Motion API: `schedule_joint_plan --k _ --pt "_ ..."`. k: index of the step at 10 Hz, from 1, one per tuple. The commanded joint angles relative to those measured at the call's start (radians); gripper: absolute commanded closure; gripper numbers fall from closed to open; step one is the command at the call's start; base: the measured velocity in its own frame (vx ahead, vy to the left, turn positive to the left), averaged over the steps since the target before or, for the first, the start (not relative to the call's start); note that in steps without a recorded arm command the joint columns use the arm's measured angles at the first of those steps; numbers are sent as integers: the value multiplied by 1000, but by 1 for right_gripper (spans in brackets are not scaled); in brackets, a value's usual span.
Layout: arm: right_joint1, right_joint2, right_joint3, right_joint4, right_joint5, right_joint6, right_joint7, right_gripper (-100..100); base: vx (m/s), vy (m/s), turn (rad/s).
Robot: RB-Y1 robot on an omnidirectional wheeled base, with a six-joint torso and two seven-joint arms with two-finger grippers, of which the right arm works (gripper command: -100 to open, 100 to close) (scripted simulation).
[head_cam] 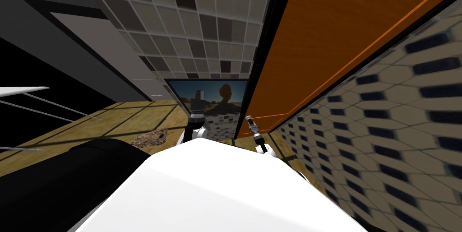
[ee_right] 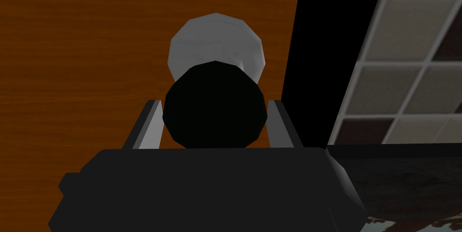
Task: Pull the door open
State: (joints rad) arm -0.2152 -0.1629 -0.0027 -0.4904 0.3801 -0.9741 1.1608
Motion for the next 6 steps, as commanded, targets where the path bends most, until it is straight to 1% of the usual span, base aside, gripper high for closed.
schedule_joint_plan --k 1,3,4,5,6 --pt "1 0 0 0 0 0 0 100 0 0 0" --pt "1 0 0 0 0 0 0 100 0 0 0" --pt "4 -2 2 -4 -14 3 -32 100 -27 -21 144" --pt "6 -3 3 -7 -22 4 -52 100 -60 -60 189" --pt "8 -4 4 -8 -29 5 -67 100 -60 -70 117"
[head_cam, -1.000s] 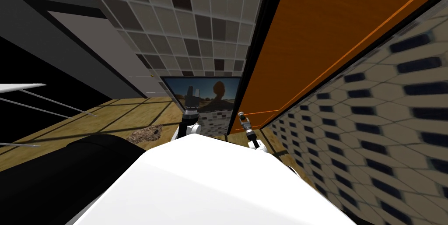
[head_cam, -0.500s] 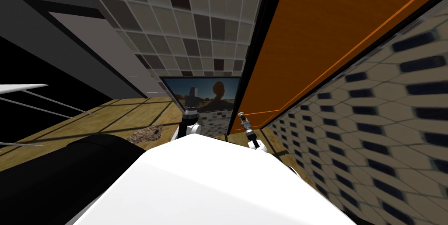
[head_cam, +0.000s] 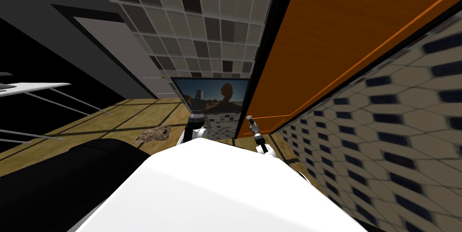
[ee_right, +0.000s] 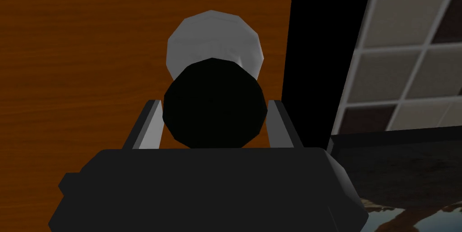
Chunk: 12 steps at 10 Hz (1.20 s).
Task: Pull the door open
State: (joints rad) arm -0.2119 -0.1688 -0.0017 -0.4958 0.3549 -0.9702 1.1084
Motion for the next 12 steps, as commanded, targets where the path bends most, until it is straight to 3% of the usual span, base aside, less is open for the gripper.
schedule_joint_plan --k 1,12 --pt "6 1 4 -5 -10 2 -29 100 -50 -44 83" --pt "34 -13 19 -38 -119 20 -293 100 -50 -31 109"
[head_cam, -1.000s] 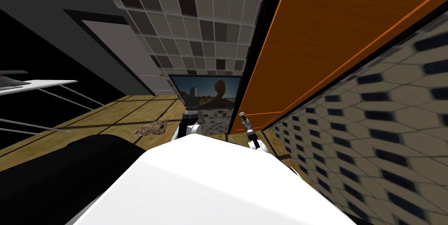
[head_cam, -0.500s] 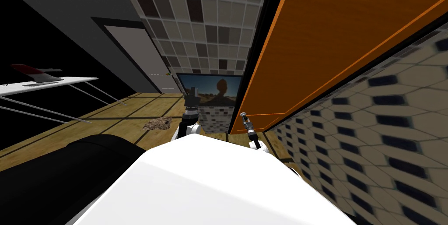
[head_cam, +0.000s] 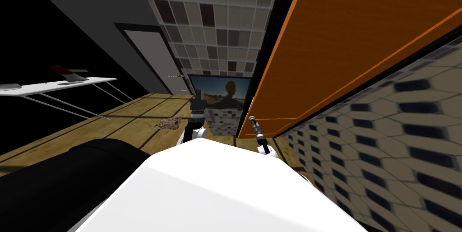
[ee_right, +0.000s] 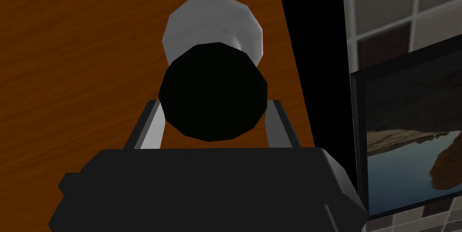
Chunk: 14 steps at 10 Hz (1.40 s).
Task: Pull the door open
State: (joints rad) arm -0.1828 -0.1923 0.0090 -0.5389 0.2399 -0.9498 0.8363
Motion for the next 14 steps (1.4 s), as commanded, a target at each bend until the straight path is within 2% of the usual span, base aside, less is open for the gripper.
schedule_joint_plan --k 1,4,5,9,10,14 --pt "8 9 10 1 -15 1 -50 100 -57 -28 106" --pt "17 4 16 -10 -53 7 -135 100 -49 -26 100" --pt "17 4 16 -10 -53 7 -147 100 -34 -18 32" --pt "28 0 22 -22 -92 13 -251 100 -34 -18 79" --pt "28 0 22 -22 -92 13 -251 100 -20 -13 20" --pt "39 -6 28 -36 -135 20 -361 100 -33 -21 72"
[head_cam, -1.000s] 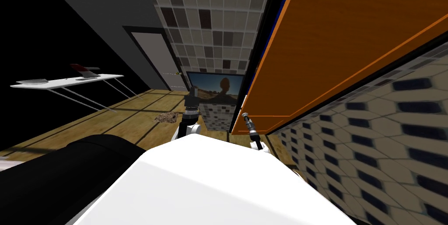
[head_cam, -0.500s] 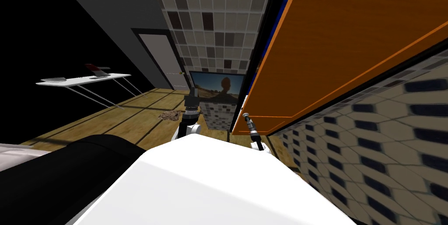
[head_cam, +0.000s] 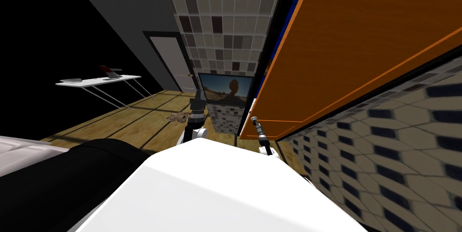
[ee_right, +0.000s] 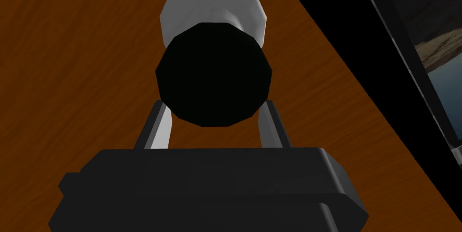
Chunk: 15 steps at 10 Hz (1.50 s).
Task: Pull the door open
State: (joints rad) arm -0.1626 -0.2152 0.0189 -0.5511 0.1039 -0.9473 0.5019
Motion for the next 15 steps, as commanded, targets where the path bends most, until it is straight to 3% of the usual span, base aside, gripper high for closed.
schedule_joint_plan --k 1,13,15 --pt "18 17 18 -23 1 18 -31 100 -24 -12 31" --pt "45 5 33 -56 -104 34 -307 100 -30 -17 63" --pt "45 5 33 -56 -104 34 -312 100 -17 -10 17"
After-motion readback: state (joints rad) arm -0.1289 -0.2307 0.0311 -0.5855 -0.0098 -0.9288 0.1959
